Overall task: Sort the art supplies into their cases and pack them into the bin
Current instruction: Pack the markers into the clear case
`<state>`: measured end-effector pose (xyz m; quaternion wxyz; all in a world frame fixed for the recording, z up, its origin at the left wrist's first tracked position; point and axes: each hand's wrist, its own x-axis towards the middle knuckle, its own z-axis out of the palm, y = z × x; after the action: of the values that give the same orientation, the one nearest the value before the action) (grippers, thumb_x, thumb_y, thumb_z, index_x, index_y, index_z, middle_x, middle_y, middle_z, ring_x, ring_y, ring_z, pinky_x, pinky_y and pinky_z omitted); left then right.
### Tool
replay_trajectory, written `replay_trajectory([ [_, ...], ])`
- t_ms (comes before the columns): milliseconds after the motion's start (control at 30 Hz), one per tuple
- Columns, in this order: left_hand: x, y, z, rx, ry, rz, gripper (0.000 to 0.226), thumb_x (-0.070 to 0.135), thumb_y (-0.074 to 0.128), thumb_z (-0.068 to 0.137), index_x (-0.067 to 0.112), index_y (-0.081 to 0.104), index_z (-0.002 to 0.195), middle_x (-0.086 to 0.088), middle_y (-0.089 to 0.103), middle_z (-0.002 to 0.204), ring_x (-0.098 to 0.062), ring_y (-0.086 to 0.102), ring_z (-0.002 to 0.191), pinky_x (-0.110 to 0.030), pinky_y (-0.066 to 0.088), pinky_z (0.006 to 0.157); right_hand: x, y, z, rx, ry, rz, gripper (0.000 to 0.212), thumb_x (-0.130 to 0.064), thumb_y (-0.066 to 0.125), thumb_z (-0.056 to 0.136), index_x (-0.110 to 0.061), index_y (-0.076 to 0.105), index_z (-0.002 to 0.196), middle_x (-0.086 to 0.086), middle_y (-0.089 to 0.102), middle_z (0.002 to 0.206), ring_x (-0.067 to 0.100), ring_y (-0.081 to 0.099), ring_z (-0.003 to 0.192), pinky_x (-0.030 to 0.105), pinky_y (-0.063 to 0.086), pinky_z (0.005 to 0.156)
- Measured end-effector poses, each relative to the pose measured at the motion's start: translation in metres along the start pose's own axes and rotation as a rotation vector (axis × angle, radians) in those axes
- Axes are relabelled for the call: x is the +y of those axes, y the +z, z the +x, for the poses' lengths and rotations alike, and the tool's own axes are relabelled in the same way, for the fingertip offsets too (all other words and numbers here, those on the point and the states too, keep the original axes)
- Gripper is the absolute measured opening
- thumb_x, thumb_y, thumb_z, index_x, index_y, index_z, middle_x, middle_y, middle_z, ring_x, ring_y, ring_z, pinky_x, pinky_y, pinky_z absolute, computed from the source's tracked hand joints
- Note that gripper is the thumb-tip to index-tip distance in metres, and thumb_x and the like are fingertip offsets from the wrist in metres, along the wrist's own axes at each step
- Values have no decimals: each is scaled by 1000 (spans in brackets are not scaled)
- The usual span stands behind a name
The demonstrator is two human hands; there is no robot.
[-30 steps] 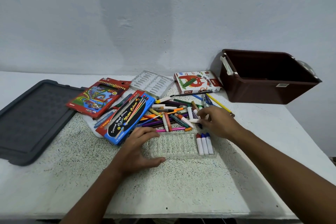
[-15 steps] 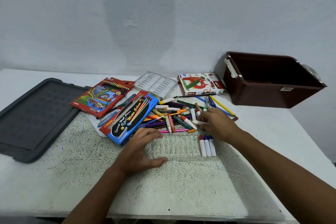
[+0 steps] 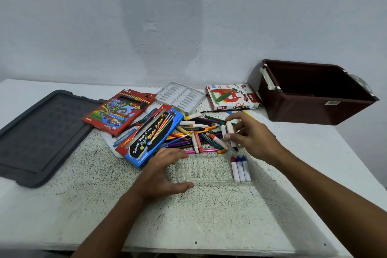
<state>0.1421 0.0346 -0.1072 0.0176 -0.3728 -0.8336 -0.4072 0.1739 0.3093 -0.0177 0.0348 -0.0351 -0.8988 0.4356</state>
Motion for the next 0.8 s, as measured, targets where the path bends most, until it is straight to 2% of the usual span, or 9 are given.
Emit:
replay_trajectory([
  [133,1,0,0,-4,-13,3,73,61,80,63,26,61,124,16,57,126,-2,48,122,-31,46,100,3,3,-3,10,-17,4,31,-28,75,83,-33,55,106,1,61,88,14,62,70,23,48,55],
  [267,1,1,-1,1,-17,12,71,60,80,63,26,62,122,15,57,126,-3,49,121,-32,46,100,7,7,-8,18,-33,2,28,-26,74,83,-31,55,104,-1,62,81,5,61,65,15,46,55],
  [467,0,2,0,11,8,11,69,59,80,63,21,65,118,12,60,122,-5,52,118,-33,47,98,22,18,-24,-67,-17,-121,26,-32,73,82,-36,55,100,-7,66,83,4,61,73,20,46,65],
  [600,0,3,1,5,-4,14,69,60,79,63,22,64,119,12,60,123,-6,52,118,-34,48,98,30,20,-27,-83,-33,-225,24,-33,73,82,-33,57,100,-12,62,88,1,57,74,12,41,58],
  [733,-1,3,0,4,-11,8,69,62,77,64,23,64,119,13,59,123,-5,52,118,-36,48,98,40,21,-27,-113,-64,-312,25,-40,75,78,-34,62,99,-11,57,102,2,50,91,12,37,69],
  [800,-1,3,0,2,-17,9,69,63,77,64,23,64,119,13,59,123,-5,51,119,-36,49,97,43,21,-28,-127,-67,-336,26,-42,74,78,-35,63,100,-10,55,106,7,47,100,19,39,78],
])
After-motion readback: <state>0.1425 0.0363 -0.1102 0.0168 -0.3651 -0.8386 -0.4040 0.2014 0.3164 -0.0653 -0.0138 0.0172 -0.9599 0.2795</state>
